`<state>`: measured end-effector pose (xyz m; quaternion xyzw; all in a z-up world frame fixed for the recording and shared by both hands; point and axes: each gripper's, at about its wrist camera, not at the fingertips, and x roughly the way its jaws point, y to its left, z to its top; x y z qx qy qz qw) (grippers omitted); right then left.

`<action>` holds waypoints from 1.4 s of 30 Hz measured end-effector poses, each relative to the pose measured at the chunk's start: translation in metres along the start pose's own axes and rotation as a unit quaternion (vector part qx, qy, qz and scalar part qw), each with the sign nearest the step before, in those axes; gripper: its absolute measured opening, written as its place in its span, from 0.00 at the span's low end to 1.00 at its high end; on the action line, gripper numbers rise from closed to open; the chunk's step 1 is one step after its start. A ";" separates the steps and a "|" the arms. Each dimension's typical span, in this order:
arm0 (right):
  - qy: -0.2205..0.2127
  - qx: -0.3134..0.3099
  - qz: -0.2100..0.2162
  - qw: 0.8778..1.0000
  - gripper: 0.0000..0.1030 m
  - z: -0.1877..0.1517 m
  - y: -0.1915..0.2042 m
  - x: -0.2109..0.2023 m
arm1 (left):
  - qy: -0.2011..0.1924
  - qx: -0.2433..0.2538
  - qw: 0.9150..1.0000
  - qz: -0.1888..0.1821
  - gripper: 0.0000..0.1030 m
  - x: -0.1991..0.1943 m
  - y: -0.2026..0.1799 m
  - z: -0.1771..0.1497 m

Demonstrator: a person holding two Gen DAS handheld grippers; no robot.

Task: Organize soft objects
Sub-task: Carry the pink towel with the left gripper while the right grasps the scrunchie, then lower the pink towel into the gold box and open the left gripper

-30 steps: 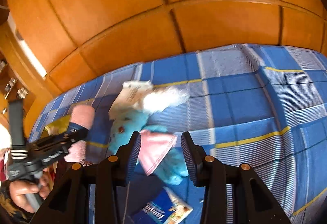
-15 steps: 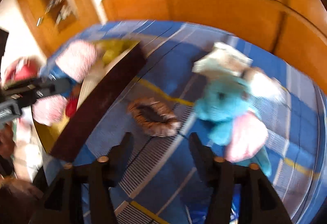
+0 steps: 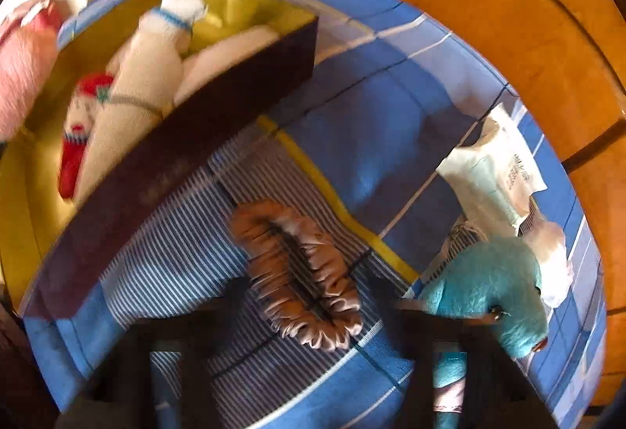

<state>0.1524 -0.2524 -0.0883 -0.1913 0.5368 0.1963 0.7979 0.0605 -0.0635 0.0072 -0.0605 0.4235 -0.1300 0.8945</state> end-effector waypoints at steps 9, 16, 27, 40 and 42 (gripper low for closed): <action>-0.043 0.036 -0.018 0.998 0.15 -0.046 0.024 -0.038 | -0.002 -0.010 1.000 0.011 0.33 0.000 0.008 -0.006; -0.060 0.098 0.005 0.993 0.17 -0.079 0.008 -0.032 | -0.002 0.007 1.000 0.023 0.33 -0.001 -0.004 -0.011; -0.097 0.095 0.010 0.991 0.19 -0.089 0.011 -0.035 | -0.007 0.018 0.997 0.081 0.33 0.001 -0.006 -0.013; -0.102 0.077 -0.006 0.992 0.19 -0.090 0.018 -0.035 | -0.006 0.021 0.993 0.113 0.33 0.008 0.005 -0.010; -0.104 0.077 -0.006 0.992 0.19 -0.090 0.017 -0.035 | -0.003 0.022 0.993 0.120 0.33 0.010 0.009 -0.008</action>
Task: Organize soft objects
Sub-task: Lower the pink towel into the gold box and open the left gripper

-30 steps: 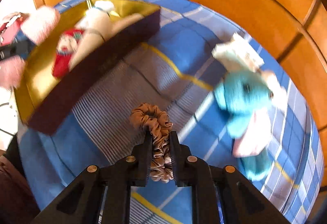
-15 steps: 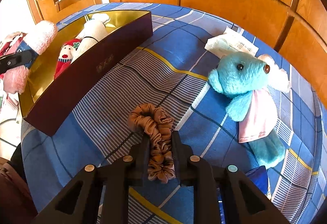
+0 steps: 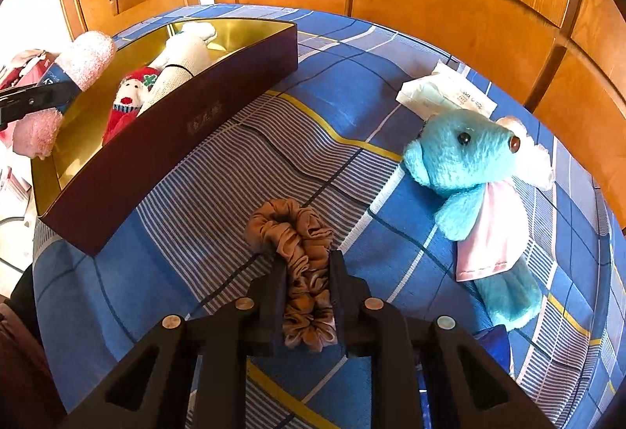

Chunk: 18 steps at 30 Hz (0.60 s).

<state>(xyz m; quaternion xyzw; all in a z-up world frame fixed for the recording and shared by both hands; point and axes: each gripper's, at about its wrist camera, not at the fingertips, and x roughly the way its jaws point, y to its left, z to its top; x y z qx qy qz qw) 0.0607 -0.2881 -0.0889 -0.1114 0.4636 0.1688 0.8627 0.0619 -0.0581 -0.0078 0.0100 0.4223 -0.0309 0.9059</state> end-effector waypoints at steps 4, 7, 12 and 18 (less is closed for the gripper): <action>-0.003 -0.005 -0.003 1.000 0.19 0.000 0.001 0.000 | -0.001 -0.002 1.000 0.015 0.33 0.004 0.006 0.005; -0.005 -0.007 -0.004 1.000 0.19 0.000 0.001 0.001 | -0.003 -0.003 1.000 0.022 0.33 0.005 0.012 0.008; -0.006 -0.008 -0.005 1.000 0.19 0.000 0.001 0.001 | 0.010 -0.006 1.000 0.019 0.33 0.016 0.021 0.017; -0.006 -0.009 -0.005 1.000 0.19 -0.001 0.002 0.001 | 0.052 -0.043 0.998 -0.013 0.33 0.041 0.041 0.032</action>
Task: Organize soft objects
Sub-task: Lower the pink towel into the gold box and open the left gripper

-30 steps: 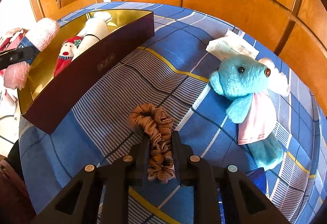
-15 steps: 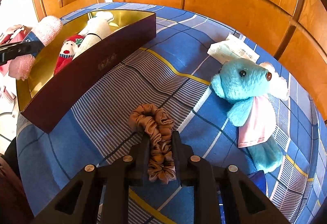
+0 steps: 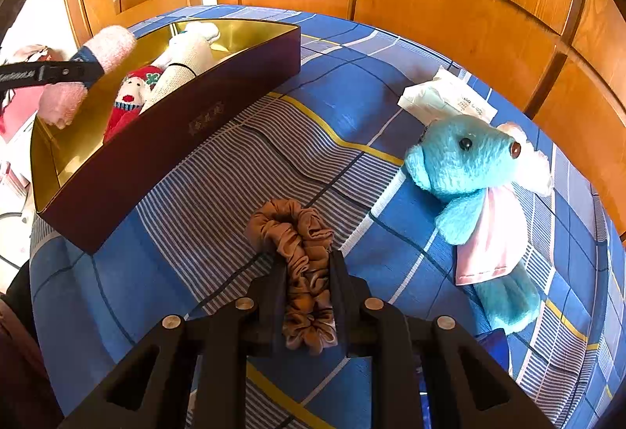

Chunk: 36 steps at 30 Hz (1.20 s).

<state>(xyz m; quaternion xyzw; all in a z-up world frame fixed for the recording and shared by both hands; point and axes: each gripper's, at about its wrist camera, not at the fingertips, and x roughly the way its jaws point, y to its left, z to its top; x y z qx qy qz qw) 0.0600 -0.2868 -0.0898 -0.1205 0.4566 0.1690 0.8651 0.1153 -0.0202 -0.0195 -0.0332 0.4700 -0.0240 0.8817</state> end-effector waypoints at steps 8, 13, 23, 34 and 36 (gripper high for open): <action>0.000 -0.002 -0.001 1.000 0.19 0.000 0.000 0.000 | 0.013 -0.012 1.000 0.020 0.33 0.035 0.024 0.045; 0.000 -0.002 -0.001 1.000 0.19 0.000 0.000 0.000 | 0.032 0.000 0.999 0.020 0.33 0.058 0.027 0.064; 0.000 -0.001 0.000 1.000 0.19 0.001 -0.001 0.000 | 0.036 0.004 0.998 0.043 0.48 0.084 0.024 0.069; -0.001 -0.005 -0.004 1.000 0.19 0.001 0.000 0.001 | -0.038 -0.013 0.996 0.082 0.51 0.033 0.019 0.050; 0.000 -0.003 -0.002 1.000 0.19 0.001 0.000 0.001 | -0.064 -0.007 0.994 0.087 0.51 0.016 0.013 0.044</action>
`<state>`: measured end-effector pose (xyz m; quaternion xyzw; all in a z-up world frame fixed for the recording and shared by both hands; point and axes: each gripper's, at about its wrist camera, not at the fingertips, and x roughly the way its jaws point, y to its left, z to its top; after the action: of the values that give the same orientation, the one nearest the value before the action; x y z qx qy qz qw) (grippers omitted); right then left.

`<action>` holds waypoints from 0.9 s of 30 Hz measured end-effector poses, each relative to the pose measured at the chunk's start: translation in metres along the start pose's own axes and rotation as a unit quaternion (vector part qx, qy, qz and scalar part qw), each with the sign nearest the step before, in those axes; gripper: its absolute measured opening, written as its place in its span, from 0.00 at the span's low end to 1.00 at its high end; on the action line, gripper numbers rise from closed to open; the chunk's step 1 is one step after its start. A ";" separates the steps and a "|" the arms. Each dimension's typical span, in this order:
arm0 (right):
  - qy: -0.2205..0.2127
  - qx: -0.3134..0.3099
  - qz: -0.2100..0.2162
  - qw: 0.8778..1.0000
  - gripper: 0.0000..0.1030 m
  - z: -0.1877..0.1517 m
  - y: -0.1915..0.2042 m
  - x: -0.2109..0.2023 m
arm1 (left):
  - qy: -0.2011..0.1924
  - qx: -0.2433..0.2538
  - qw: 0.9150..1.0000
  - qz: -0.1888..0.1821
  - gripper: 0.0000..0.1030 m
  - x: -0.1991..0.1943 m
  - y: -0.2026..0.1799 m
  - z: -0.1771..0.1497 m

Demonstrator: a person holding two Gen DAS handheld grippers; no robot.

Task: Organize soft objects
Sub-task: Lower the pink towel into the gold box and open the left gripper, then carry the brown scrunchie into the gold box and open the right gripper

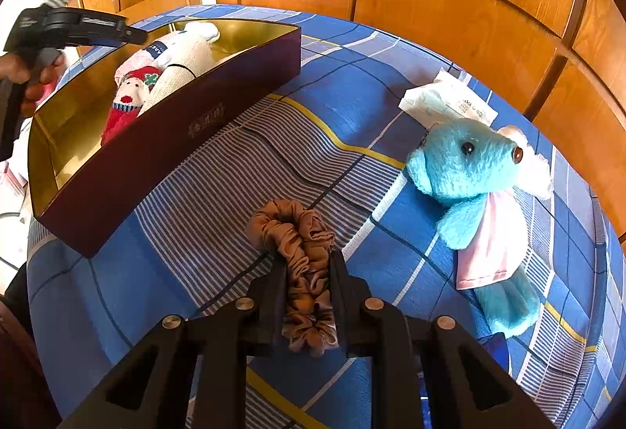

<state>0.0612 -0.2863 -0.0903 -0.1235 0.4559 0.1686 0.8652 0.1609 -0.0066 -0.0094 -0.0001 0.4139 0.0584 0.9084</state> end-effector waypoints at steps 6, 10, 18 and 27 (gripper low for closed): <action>-0.001 -0.001 -0.002 1.000 0.19 0.000 0.000 0.000 | -0.046 0.001 0.999 -0.024 0.56 -0.049 -0.008 -0.019; -0.002 0.000 -0.003 1.000 0.19 -0.001 0.000 -0.001 | -0.044 -0.002 0.998 -0.042 0.56 -0.066 -0.013 -0.034; -0.003 -0.001 -0.007 1.000 0.19 -0.001 0.000 -0.001 | -0.039 0.002 0.998 -0.046 0.56 -0.080 -0.017 -0.055; 0.001 0.003 -0.024 1.000 0.19 0.000 0.004 -0.001 | -0.039 0.002 0.998 -0.043 0.56 -0.087 -0.008 -0.068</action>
<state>0.0590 -0.2830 -0.0900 -0.1318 0.4542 0.1462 0.8689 0.0541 -0.0275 0.0113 -0.0142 0.3781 0.0186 0.9255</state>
